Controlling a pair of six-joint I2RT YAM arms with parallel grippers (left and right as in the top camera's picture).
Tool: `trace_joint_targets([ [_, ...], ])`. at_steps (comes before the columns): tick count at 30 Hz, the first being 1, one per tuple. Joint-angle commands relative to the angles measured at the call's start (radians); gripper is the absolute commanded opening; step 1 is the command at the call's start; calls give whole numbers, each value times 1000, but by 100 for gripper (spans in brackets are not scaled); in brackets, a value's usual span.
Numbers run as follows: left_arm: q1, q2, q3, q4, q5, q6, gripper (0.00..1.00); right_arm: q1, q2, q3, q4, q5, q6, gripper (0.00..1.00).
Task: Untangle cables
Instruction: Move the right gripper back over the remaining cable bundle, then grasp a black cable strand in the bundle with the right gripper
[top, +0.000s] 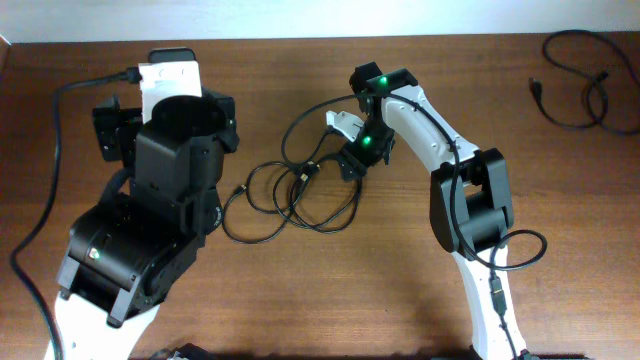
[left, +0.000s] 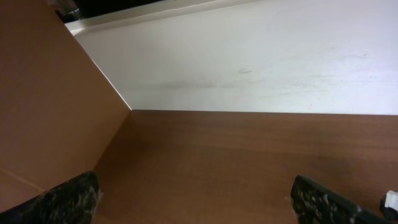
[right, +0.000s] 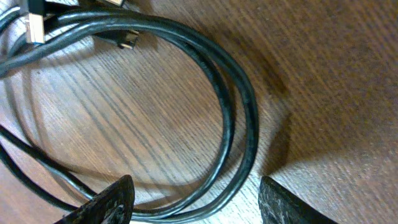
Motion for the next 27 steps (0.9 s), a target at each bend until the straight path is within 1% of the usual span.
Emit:
trace_joint_targets([
  [1, 5, -2, 7, -2, -15, 16, 99, -1, 8, -8, 12, 15, 10, 62],
  [5, 5, -2, 7, -2, -15, 16, 99, -1, 8, -8, 36, 15, 21, 62],
  [10, 5, -2, 7, -2, -14, 16, 99, -1, 8, -8, 79, 23, 105, 62],
  [14, 5, -2, 7, -2, -14, 16, 99, -1, 8, -16, 93, 23, 145, 62],
  [22, 5, -2, 7, -2, -14, 16, 99, 0, 8, -177, 185, 23, 159, 62],
  [23, 5, -2, 7, -2, -14, 16, 99, 0, 8, -189, 195, 23, 159, 57],
  [24, 5, -2, 7, -2, -14, 16, 99, 0, 8, -193, 200, 23, 163, 49],
  [25, 5, -2, 7, -2, -14, 16, 99, 0, 8, -194, 202, 23, 167, 29],
  [26, 5, -2, 7, -2, -14, 16, 99, 0, 8, -194, 204, 23, 167, 14],
  [27, 5, -2, 7, -2, -14, 16, 99, 0, 8, -194, 205, 23, 167, 4],
])
